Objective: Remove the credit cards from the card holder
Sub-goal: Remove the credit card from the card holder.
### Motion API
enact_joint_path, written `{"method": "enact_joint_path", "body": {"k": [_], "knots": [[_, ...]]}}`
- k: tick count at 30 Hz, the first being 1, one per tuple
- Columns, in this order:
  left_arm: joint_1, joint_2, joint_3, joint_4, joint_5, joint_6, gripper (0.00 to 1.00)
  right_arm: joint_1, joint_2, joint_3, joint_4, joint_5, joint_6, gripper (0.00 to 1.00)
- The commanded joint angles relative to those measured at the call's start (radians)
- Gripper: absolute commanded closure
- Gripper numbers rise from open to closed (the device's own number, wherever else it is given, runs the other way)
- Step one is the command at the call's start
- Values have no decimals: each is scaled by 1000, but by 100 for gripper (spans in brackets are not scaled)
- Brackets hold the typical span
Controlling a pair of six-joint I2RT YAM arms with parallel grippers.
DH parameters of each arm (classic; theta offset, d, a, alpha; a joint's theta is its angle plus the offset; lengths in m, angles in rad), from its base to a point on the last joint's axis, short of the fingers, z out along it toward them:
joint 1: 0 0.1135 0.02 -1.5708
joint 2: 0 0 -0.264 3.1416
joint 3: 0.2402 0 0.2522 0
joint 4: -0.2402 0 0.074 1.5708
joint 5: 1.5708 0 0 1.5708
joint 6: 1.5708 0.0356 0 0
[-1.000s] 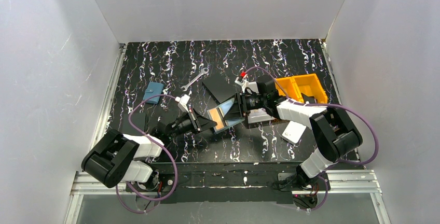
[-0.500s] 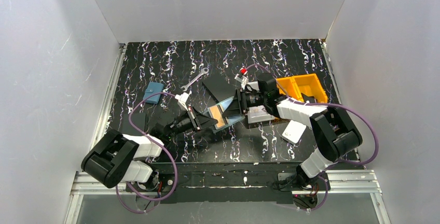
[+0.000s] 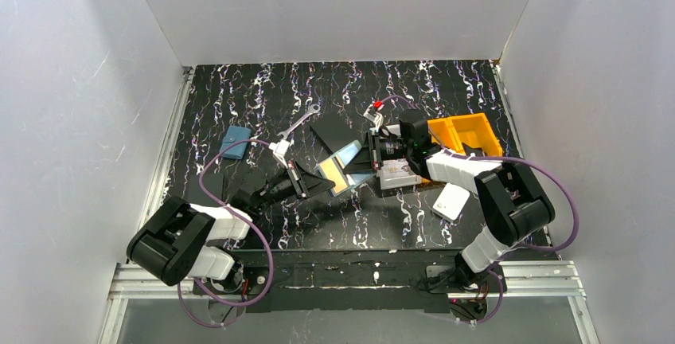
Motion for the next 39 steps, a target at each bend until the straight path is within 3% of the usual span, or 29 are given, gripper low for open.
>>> {"method": "enact_joint_path", "body": {"k": [1, 4, 7, 11, 25, 39], "knots": [[-2, -21, 16, 44, -16, -1, 91, 5, 7, 9, 53, -44, 10, 99], [3, -28, 8, 35, -18, -9, 83, -10, 0, 1, 54, -43, 6, 99], [15, -24, 9, 33, -7, -20, 81, -17, -3, -4, 57, -42, 5, 99], [26, -15, 12, 47, 0, -30, 89, -23, -7, -5, 56, -40, 4, 99], [49, 18, -13, 110, 34, -42, 96, -64, -16, -17, 34, -26, -26, 99], [97, 142, -48, 62, 53, -75, 100, -88, -84, 8, -206, 23, -296, 99]]}}
